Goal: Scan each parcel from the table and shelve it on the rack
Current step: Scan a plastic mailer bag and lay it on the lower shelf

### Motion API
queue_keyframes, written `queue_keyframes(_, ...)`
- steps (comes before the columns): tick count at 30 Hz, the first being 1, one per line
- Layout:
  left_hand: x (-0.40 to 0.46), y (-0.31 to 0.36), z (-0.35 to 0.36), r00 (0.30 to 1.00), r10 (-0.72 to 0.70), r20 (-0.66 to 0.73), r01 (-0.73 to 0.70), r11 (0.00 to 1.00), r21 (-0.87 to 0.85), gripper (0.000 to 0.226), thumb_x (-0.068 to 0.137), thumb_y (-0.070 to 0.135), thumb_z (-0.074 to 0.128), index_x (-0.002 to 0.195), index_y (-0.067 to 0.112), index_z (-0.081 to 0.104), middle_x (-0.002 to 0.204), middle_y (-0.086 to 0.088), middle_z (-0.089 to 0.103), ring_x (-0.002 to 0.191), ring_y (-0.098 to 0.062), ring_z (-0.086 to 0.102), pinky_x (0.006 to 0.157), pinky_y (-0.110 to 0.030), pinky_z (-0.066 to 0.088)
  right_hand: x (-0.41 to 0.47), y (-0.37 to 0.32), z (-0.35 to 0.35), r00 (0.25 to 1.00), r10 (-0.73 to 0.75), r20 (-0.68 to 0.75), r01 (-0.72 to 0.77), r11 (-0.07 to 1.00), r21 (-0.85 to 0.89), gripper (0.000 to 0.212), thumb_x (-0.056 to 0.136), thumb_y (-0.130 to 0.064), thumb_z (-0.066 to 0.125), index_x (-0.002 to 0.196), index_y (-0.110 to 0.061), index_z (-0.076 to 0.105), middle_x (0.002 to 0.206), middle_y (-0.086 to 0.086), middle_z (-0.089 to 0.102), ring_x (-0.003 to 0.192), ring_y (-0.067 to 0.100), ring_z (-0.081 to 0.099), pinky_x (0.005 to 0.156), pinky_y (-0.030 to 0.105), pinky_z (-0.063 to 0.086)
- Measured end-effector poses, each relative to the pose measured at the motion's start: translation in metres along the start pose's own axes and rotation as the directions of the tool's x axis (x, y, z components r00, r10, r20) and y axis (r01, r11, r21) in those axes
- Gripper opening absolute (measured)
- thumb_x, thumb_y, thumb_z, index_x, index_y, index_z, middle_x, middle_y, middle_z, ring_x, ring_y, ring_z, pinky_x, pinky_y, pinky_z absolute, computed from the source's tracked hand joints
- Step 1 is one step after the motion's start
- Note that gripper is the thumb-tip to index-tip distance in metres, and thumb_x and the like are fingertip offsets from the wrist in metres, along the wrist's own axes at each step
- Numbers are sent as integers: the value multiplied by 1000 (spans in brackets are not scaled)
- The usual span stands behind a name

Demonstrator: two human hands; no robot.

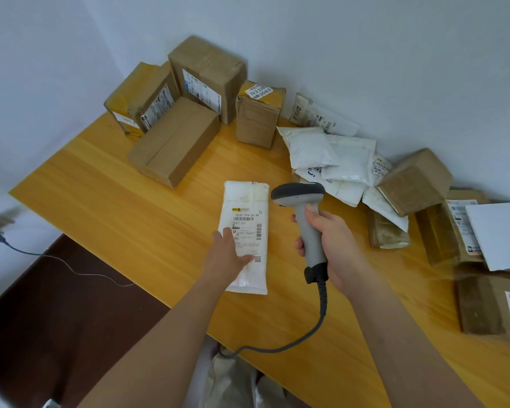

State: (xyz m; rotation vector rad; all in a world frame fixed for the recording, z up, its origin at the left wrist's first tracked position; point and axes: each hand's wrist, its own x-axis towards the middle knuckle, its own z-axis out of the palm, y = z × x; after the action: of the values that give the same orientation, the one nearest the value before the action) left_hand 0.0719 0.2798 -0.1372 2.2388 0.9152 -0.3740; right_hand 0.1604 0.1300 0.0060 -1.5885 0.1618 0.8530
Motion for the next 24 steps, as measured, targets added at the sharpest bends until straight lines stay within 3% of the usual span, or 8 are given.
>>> queue_keyframes(3, -8, -5, 9, 985, 171, 13, -171, 982, 79, 62, 88, 34, 70, 139, 19, 38, 144, -4, 23, 99, -22, 56, 75, -30, 51, -4, 0, 7, 999, 33, 30, -34, 999, 42, 24, 102, -29, 50, 113, -11, 60, 97, 10, 63, 52, 16, 54, 53, 30, 47)
queue_keyframes(6, -14, -9, 21, 945, 298, 135, -318, 932, 174, 67, 92, 31, 65, 150, 29, 31, 162, 10, 5, 127, -21, 41, 95, -35, 49, -9, 1, 16, 997, 69, 40, -70, 997, 44, 22, 102, -30, 51, 110, -11, 60, 98, 14, 61, 53, 17, 53, 54, 30, 47)
queue_keyframes(10, -13, -4, 26, 947, 238, 216, -290, 922, 257, 70, 98, 28, 56, 155, 29, 17, 162, 16, -4, 126, -23, 34, 97, -40, 48, -14, 3, 22, 996, 92, -9, -92, 995, 37, 20, 102, -29, 51, 101, -10, 59, 98, 16, 56, 51, 17, 52, 52, 30, 46)
queue_keyframes(16, -7, 3, 29, 960, 168, 226, -231, 929, 290, 69, 97, 25, 58, 155, 28, 19, 163, 14, 2, 131, -24, 33, 100, -42, 47, -20, 3, 22, 991, 117, -63, -115, 993, 39, 19, 101, -30, 53, 93, -13, 57, 94, 15, 59, 53, 18, 51, 55, 32, 46)
queue_keyframes(20, -8, 4, 30, 961, 164, 222, -228, 925, 303, 70, 97, 25, 58, 155, 28, 20, 163, 14, 3, 130, -24, 34, 99, -40, 47, -23, 3, 22, 981, 164, -101, -155, 984, 89, 24, 100, -34, 56, 100, -9, 57, 94, 12, 60, 52, 17, 51, 52, 30, 46)
queue_keyframes(24, -12, 5, 31, 962, 176, 207, -233, 926, 297, 69, 98, 25, 57, 155, 27, 19, 163, 13, 2, 132, -26, 33, 102, -40, 45, -31, 1, 21, 977, 184, -109, -167, 974, 151, 25, 99, -33, 56, 90, -9, 58, 86, 11, 59, 53, 17, 50, 53, 30, 46)
